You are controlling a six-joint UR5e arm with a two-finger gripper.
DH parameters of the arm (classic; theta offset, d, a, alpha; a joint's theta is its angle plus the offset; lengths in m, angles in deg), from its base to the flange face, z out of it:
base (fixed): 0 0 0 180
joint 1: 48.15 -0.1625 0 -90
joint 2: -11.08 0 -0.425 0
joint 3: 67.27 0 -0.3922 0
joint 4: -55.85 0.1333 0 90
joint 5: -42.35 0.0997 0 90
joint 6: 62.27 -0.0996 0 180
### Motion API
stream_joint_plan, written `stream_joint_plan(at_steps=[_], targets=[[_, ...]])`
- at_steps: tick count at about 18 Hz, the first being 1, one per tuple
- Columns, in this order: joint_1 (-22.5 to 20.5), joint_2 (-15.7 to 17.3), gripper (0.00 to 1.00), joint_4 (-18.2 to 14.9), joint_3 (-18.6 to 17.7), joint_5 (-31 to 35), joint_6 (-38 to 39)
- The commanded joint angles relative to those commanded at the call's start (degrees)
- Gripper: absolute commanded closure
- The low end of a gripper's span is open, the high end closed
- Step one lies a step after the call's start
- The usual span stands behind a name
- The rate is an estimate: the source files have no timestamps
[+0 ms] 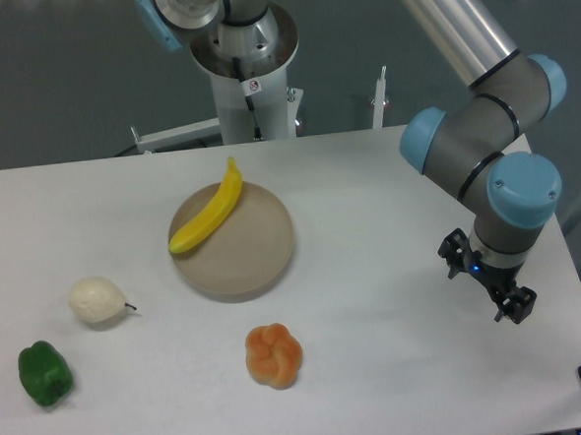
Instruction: Pick up the banana from the plate
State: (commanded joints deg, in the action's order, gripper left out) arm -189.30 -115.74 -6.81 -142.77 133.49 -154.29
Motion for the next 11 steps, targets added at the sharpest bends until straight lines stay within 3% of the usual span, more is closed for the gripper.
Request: stream_joint_plan(at_steps=[8,11], targets=[[0.96,0.61,0.0,-0.17,-1.05,0.17,1.32],[2.37,2.8,0.0,-0.62,-3.85,-0.7,3.16]])
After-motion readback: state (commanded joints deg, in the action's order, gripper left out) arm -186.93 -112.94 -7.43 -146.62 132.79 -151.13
